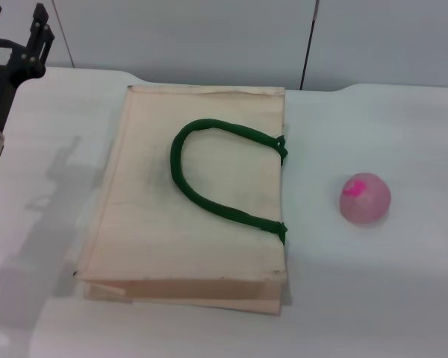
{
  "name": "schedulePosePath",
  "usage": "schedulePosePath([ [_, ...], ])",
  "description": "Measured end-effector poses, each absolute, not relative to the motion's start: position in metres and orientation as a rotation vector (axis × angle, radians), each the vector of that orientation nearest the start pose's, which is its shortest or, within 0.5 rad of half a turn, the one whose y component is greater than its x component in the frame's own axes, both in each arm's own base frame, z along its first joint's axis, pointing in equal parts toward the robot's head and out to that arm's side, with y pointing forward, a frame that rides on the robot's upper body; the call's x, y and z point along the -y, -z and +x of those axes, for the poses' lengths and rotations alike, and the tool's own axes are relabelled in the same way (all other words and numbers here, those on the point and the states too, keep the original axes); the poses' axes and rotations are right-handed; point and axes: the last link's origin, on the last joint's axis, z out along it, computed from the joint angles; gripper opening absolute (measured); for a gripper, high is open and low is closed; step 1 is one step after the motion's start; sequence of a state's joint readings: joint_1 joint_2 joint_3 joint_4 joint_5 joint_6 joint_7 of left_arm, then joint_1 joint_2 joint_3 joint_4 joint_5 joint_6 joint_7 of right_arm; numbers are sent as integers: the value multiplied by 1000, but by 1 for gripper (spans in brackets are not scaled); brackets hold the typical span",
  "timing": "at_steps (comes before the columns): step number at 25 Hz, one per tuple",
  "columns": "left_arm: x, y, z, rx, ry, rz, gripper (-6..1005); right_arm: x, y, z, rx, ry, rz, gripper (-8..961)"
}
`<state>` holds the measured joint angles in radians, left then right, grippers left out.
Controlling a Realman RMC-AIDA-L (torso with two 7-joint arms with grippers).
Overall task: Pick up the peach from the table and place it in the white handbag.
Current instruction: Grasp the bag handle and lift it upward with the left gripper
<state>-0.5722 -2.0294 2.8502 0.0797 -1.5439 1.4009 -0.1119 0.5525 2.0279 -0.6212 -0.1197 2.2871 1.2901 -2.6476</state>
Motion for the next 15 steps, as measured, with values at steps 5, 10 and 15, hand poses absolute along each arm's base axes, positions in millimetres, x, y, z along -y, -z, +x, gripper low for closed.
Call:
schedulePosePath([
  [5,-362,-41,-299,281,820,-1450,664,-373,-56,310,-447,-930,-1573,806],
  [10,-362,-41,-299,281,820,-1450,664,-373,-56,310,-447,-930,-1573,805],
  [15,-362,-41,-299,282,819,-1450,663,-373,-56,310,-448,-929,-1573,805],
])
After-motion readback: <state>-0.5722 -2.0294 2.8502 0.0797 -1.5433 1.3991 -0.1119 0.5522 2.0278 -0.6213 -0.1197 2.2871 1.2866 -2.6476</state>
